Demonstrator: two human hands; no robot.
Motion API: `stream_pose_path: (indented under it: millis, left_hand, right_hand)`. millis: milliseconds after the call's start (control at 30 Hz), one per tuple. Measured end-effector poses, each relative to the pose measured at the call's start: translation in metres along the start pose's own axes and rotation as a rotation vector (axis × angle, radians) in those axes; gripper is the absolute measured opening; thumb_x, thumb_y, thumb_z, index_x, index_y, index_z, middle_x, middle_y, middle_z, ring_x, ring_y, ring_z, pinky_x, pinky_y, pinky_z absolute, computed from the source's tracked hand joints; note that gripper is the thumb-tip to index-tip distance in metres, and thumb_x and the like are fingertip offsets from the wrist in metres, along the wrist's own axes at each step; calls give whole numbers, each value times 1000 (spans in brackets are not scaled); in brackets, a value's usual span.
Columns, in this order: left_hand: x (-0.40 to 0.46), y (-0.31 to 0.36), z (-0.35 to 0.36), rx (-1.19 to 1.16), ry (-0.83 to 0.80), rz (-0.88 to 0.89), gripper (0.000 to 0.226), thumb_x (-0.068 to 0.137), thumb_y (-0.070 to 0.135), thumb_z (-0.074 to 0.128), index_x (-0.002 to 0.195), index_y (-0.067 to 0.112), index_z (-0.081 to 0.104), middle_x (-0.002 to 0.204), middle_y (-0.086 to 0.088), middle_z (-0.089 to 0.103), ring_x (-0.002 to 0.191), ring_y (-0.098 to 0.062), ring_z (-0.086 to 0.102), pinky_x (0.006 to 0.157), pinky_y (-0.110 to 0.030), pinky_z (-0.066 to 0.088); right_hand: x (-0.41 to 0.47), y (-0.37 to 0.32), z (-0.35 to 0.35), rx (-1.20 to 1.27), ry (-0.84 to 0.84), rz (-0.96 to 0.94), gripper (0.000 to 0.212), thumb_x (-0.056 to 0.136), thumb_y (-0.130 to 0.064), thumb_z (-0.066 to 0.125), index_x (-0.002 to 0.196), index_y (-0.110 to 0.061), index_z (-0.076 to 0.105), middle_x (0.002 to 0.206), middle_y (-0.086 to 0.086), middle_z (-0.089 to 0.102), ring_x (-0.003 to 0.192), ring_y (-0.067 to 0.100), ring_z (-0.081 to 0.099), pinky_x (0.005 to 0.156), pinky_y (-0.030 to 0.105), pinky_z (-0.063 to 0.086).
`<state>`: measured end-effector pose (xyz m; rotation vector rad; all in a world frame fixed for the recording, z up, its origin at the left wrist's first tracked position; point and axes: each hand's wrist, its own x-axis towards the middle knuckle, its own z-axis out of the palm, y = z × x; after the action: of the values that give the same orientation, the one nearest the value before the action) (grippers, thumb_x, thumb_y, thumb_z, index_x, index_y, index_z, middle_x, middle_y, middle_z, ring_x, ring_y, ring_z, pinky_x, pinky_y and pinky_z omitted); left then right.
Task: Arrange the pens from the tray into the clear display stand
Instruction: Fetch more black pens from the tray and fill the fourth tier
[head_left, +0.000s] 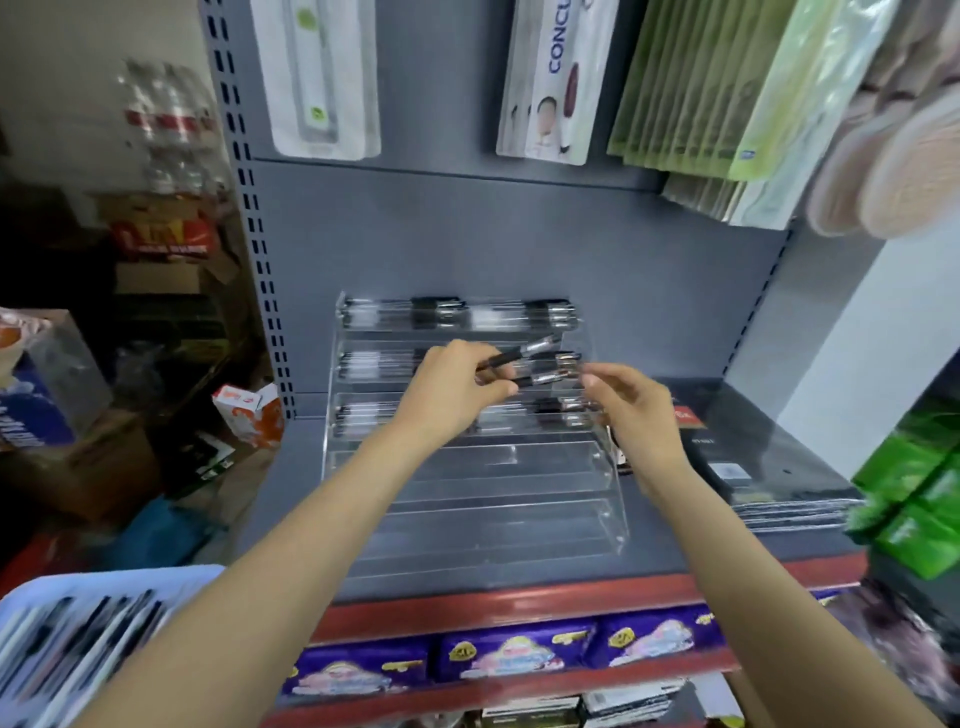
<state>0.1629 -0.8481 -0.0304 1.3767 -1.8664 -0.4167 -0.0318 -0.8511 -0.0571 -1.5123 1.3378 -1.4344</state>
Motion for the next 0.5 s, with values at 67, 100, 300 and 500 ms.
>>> stream_pose_path:
  millis: [67, 100, 300, 500]
  left_hand:
    - [13, -3, 14, 88, -44, -9, 8, 84, 21, 67, 88, 15, 71, 83, -3, 71, 79, -17, 65, 74, -30, 53]
    - [18, -4, 21, 122, -70, -21, 8, 85, 20, 66, 89, 15, 71, 84, -3, 71, 80, -18, 65, 76, -32, 53]
    - [39, -3, 54, 265, -125, -60, 10, 85, 23, 67, 93, 17, 71, 96, -2, 69, 90, -21, 62, 82, -38, 52]
    - [51, -2, 71, 275, -180, -88, 11, 82, 23, 70, 91, 17, 71, 93, -3, 69, 87, -19, 63, 79, -35, 51]
  right_hand:
    - [14, 15, -14, -143, 51, 46, 30, 88, -15, 62, 118, -13, 60, 110, 7, 64, 95, 16, 60, 91, 34, 50]
    - [20, 21, -19, -204, 42, 78, 38, 87, -16, 64, 124, -14, 55, 115, 7, 61, 102, 19, 58, 96, 38, 48]
    - [36, 41, -24, -242, -170, 171, 50, 86, 3, 59, 133, -10, 49, 128, 9, 57, 101, 20, 60, 93, 30, 45]
    - [40, 50, -23, -224, -189, 135, 49, 88, 7, 53, 134, -10, 49, 119, 2, 59, 83, 8, 60, 72, 12, 47]
